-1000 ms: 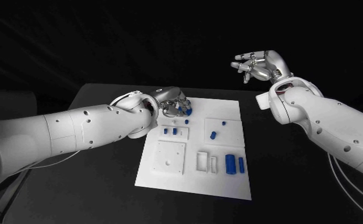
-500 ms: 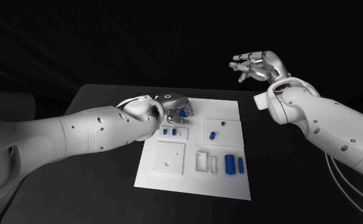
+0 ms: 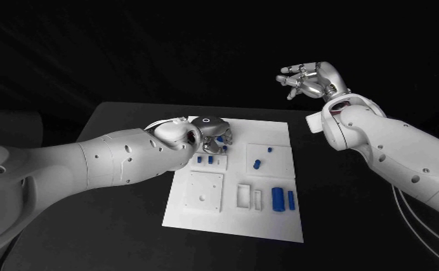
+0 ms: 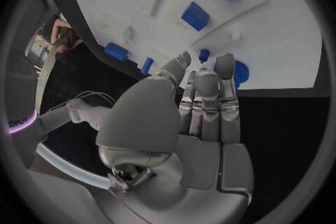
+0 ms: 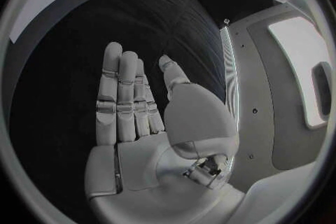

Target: Assemble the parts on the task board

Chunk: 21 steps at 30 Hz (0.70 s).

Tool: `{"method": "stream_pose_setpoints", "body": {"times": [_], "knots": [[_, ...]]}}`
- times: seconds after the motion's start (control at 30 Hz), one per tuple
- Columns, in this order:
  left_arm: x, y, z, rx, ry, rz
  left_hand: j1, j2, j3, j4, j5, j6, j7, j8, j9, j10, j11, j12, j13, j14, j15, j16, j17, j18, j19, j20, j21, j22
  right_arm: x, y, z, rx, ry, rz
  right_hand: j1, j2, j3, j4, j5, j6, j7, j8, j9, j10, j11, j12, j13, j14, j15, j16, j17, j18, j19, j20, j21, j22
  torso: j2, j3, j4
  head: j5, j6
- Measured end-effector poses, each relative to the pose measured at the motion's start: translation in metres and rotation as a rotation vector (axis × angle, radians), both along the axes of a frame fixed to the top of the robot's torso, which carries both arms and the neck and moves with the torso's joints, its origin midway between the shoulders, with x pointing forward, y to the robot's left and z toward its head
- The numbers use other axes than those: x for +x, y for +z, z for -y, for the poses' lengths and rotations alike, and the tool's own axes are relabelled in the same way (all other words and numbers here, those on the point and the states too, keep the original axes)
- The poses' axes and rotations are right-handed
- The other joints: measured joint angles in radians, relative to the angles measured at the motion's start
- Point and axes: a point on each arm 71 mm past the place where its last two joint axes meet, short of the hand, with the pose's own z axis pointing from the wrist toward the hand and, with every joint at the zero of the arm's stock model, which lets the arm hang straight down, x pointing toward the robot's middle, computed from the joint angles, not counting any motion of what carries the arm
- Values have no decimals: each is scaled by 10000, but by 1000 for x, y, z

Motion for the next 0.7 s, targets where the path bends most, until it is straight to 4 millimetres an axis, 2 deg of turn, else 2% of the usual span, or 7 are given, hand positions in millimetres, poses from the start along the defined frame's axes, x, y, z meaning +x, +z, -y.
{"method": "stream_pose_setpoints", "body": {"times": [0.1, 0.2, 0.37, 0.7], "knots": [[1, -2, -1, 151, 50, -7, 0, 0, 138, -1, 71, 0, 0, 0, 0, 0, 0, 0, 0, 0, 0, 8, -45, -1, 0, 0, 31, -1, 0, 0, 0, 5, 5, 0, 0, 0, 0, 0, 0, 0, 0, 0, 0, 0, 0, 0, -9, 0, 0, 1, -2, -1, 0, 0, 15, -11, 0, 0, 1, -9, 0], [2, -5, -2, 255, 113, 0, 14, 14, 515, -73, 319, -55, 15, 0, -18, 0, 0, 0, -9, 0, 0, 51, -92, 148, 0, 1, 110, -1, 0, 0, 0, 11, 10, 0, 0, 0, 0, 0, 0, 0, -1, 0, 1, -1, 0, 0, -40, 1, -1, 3, -9, -1, 0, 0, 41, -43, 0, -1, 1, -21, -5], [3, -10, -3, 358, 200, -1, -43, -43, 1028, -106, 320, -61, 9, 0, -18, 0, 0, 0, -9, 0, 0, 95, -155, 166, -38, 38, 247, -1, 0, 0, -1, 24, 24, -1, 0, 0, 0, 0, 0, 0, -1, 0, 1, -1, 0, 1, -40, 2, -1, 7, -9, -3, 0, 0, 41, -44, 7, -7, 1, -47, -12], [4, -15, -2, 378, 268, 65, -105, -1, 1133, -1, 170, -145, -36, 0, -17, 0, 0, 0, -8, 0, 0, 94, -198, 163, -38, 38, 268, -2, -1, 1, -1, 39, 51, 2, 0, 0, 14, 15, 1, 1, -3, 0, 1, -38, 37, 1, -72, 2, -2, 8, -8, -4, 0, 0, 41, -92, 8, -7, 1, -71, -35]]}}
